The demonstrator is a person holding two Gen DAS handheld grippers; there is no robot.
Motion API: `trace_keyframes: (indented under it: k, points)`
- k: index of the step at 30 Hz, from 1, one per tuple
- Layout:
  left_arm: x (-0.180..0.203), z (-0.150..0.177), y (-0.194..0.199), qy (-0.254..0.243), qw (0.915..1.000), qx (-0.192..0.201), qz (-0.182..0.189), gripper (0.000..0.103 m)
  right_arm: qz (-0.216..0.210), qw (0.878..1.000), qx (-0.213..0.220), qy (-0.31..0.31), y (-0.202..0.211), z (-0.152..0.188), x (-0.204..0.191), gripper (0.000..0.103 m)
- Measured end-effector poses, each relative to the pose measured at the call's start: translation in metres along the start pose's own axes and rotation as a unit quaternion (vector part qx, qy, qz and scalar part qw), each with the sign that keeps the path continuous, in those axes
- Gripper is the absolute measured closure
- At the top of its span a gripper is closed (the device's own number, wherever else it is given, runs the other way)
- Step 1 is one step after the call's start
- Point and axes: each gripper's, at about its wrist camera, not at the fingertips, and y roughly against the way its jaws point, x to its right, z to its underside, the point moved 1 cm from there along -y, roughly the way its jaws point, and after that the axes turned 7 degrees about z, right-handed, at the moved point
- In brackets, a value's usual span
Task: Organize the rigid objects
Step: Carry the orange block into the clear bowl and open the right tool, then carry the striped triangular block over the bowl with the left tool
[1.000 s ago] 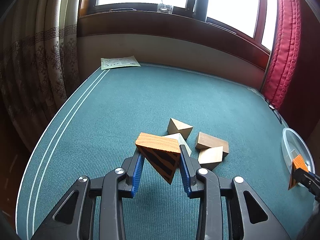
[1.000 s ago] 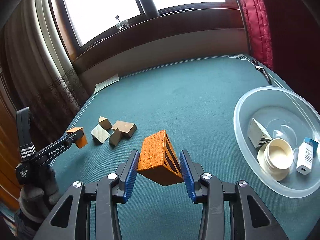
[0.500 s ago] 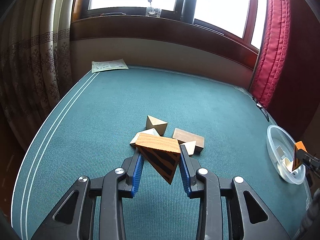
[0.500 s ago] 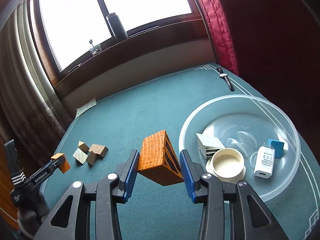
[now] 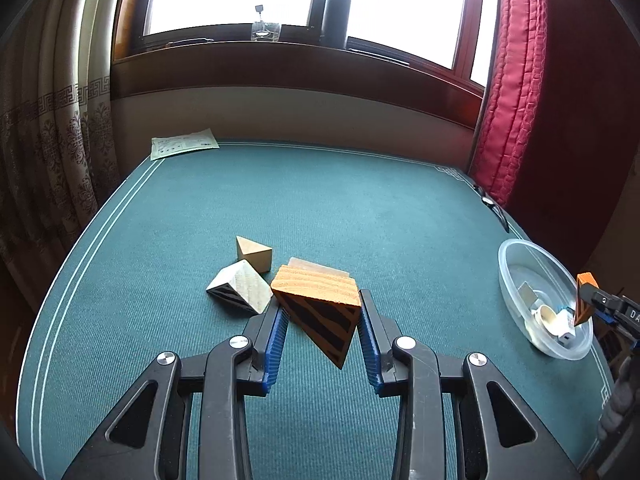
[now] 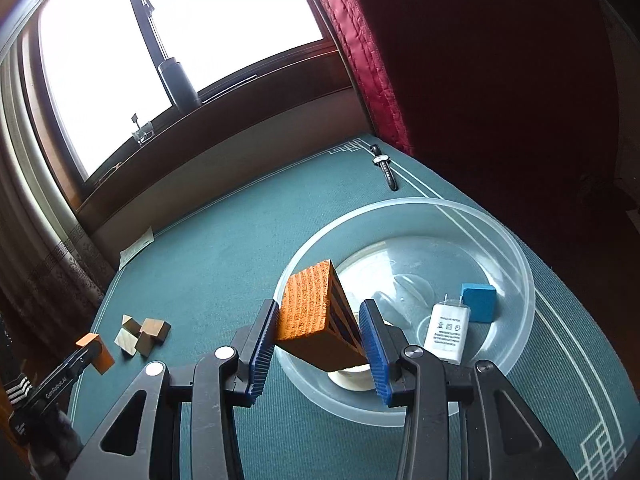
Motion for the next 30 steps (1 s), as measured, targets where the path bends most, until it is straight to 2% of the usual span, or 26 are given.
trace_keyframes:
  k: [14, 22, 30]
  points:
    - [0.043, 0.001, -0.005, -0.029, 0.9993, -0.009, 0.021, 0.068, 0.052, 0.999, -0.001, -0.016, -0.018, -0.013, 0.041, 0.059]
    - [0.066, 0.000, -0.010, -0.048, 0.9983, -0.016, 0.029, 0.068, 0.062, 0.998, 0.004, -0.019, -0.023, -0.019, 0.054, 0.059]
    - [0.095, 0.001, -0.021, -0.066, 0.9962, -0.030, 0.048, 0.068, 0.080, 0.996, 0.010, -0.029, -0.015, -0.013, 0.076, 0.047]
